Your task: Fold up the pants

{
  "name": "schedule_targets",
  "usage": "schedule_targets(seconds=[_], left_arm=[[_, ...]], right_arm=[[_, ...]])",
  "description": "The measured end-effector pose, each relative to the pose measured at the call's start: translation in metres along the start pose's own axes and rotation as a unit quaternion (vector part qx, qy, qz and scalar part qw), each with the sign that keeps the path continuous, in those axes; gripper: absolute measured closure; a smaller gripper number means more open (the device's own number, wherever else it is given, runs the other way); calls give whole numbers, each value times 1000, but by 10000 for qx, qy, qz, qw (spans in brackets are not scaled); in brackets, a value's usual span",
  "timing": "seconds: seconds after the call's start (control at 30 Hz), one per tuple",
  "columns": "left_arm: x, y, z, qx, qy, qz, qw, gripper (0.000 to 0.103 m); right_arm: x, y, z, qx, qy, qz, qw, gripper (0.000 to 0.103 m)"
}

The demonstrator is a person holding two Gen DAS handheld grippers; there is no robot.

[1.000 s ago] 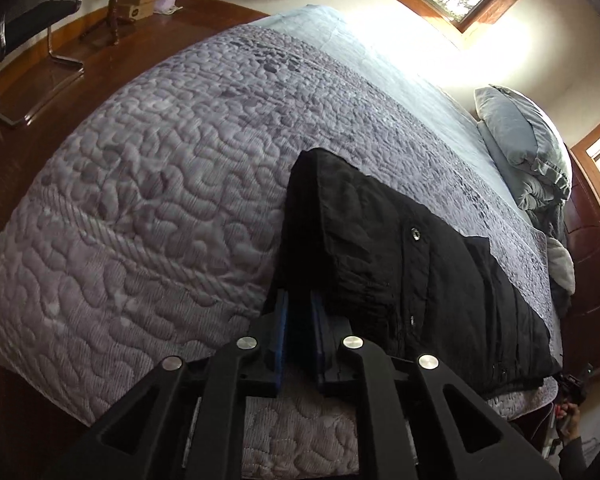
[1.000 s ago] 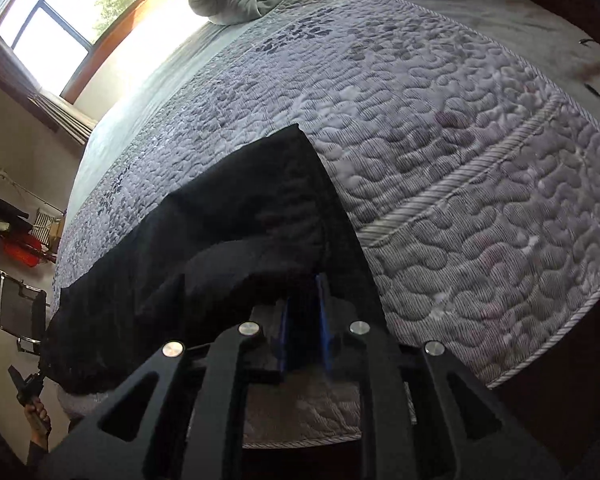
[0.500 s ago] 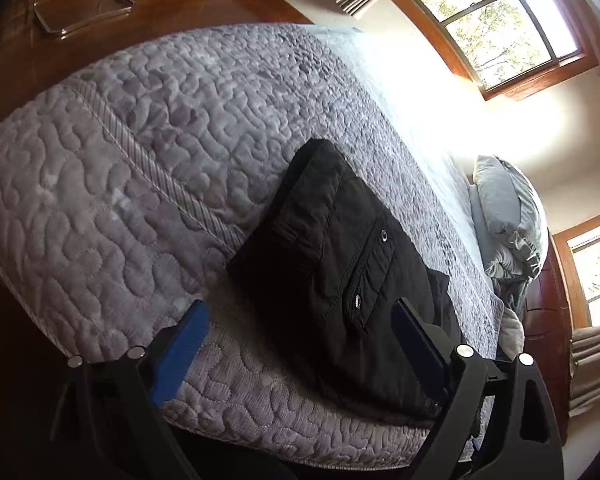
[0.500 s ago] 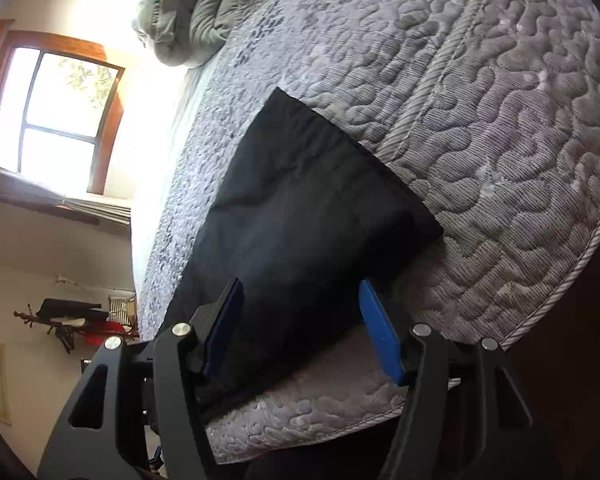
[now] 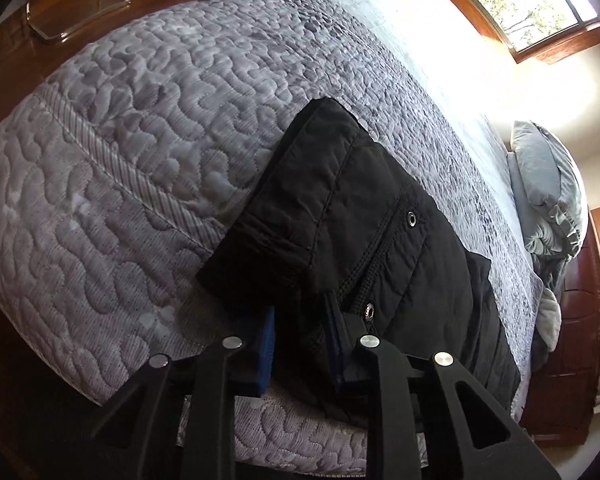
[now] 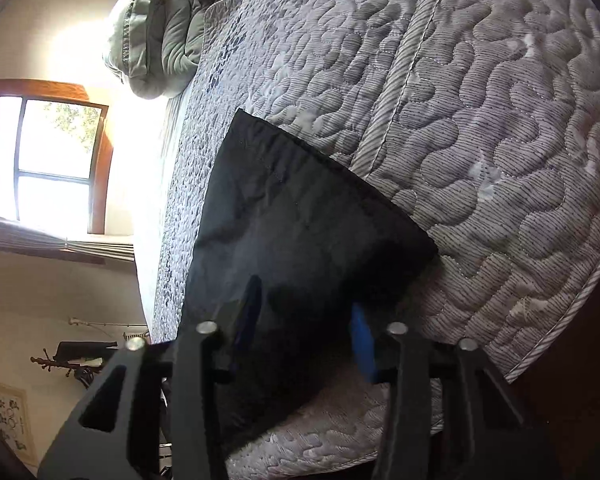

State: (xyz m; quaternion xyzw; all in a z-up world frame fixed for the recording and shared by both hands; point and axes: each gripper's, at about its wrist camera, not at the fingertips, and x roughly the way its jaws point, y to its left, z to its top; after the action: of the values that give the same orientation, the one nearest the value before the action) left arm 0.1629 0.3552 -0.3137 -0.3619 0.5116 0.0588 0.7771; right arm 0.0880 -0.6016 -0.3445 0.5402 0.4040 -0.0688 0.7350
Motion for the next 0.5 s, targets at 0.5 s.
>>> schedule_targets(seconds=[0.5], left_arm=[[0,19,15,-274,75,-94,9996,90]], right_arm=[[8,-8,-12,-188,37,-316,9993,96]])
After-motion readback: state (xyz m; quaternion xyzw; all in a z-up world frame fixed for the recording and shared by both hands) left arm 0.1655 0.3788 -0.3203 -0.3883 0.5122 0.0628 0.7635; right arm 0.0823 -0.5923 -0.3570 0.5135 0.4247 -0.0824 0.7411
